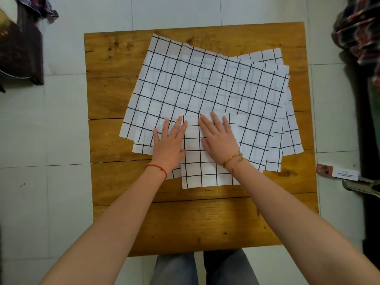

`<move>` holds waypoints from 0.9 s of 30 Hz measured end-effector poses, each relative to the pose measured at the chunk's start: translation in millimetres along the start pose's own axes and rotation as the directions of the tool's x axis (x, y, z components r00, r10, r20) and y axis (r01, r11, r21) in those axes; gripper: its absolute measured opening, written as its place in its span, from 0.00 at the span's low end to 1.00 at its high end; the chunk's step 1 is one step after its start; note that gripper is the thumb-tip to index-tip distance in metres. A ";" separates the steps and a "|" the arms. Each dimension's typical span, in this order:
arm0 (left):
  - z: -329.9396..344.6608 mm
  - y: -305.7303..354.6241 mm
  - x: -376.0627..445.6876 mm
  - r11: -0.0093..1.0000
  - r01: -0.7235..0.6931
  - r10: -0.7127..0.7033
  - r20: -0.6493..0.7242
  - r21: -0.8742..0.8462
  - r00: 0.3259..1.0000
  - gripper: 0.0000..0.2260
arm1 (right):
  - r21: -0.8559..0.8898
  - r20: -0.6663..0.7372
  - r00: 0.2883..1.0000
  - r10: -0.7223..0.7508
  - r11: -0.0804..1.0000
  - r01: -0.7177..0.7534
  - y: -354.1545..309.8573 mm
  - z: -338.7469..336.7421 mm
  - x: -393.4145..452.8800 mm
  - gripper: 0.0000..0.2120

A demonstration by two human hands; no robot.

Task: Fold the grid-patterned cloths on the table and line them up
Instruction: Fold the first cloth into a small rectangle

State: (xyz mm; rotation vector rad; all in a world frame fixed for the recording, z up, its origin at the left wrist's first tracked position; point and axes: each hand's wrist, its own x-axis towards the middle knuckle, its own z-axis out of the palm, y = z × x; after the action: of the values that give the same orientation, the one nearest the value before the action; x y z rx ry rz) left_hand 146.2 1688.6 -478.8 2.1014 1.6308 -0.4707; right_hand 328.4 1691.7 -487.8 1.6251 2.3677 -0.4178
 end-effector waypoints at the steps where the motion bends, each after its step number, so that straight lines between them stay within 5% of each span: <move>1: 0.3 -0.8 0.5 1.000 -0.004 0.004 0.003 0.002 1.000 0.40 | 0.005 -0.010 0.999 0.033 0.999 -0.033 7.4 0.7 -4.7 0.27; 7: -0.4 -3.2 2.5 1.000 -0.018 0.018 0.022 0.025 1.000 0.41 | 0.120 -0.055 0.942 0.331 0.939 -0.323 56.3 6.0 -37.8 0.26; 15: 1.9 0.3 -3.9 0.996 -0.018 0.023 -0.053 0.085 0.998 0.39 | 0.133 -0.177 0.961 0.214 0.972 -0.192 34.3 -17.7 -24.1 0.27; 20: 4.7 5.7 -7.9 0.992 0.004 0.007 -0.086 0.122 0.996 0.37 | 0.065 -0.243 0.933 0.266 0.964 -0.258 5.2 -31.5 -10.6 0.29; 27: 7.6 5.6 -12.4 0.992 0.024 -0.008 -0.127 0.125 0.992 0.36 | 0.002 0.011 0.999 -0.044 0.999 0.044 1.1 -12.3 -2.3 0.27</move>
State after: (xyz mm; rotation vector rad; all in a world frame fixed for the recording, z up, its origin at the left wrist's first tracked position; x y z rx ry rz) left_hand 148.5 1673.1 -478.2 2.2533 1.7303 -0.4652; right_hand 329.9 1694.5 -475.7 1.5696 2.3993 -0.4363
